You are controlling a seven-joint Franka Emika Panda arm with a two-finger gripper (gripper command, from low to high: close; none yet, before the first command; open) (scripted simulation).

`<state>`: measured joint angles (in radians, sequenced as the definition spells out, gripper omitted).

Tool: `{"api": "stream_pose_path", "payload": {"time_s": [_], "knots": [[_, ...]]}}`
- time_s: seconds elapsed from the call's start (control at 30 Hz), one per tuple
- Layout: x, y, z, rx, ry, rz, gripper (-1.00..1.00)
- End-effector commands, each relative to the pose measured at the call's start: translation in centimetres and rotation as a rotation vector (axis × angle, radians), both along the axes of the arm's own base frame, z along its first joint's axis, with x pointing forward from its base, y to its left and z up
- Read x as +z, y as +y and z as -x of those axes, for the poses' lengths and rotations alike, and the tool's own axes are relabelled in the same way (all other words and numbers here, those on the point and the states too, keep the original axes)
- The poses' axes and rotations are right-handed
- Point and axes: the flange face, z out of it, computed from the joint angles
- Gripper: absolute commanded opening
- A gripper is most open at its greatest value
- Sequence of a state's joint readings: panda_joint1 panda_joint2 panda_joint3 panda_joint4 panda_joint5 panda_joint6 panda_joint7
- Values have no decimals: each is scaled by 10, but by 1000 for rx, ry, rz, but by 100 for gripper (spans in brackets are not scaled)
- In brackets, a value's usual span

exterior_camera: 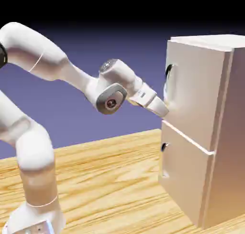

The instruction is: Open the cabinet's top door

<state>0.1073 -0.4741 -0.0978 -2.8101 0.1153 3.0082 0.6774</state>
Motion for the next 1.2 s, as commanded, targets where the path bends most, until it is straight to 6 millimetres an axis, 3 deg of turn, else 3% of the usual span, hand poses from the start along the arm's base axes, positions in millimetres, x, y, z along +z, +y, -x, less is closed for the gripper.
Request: {"api": "stream_pose_path", "payload": {"time_s": [0.0,0.17,0.33,0.47,0.6,0.73,0.87,1.0,1.17], "knots": [[-17,-3,-2,-7,48,-28,0],[-102,-13,-1,-55,286,-134,0],[-179,-24,18,-127,498,-185,0],[-226,-39,42,-204,629,-189,0],[-258,-59,67,-294,714,-166,0],[-272,-83,88,-389,743,-121,0],[-269,-108,101,-476,710,-63,0],[-251,-129,104,-543,614,0,0],[-209,-143,95,-581,414,75,0]]}}
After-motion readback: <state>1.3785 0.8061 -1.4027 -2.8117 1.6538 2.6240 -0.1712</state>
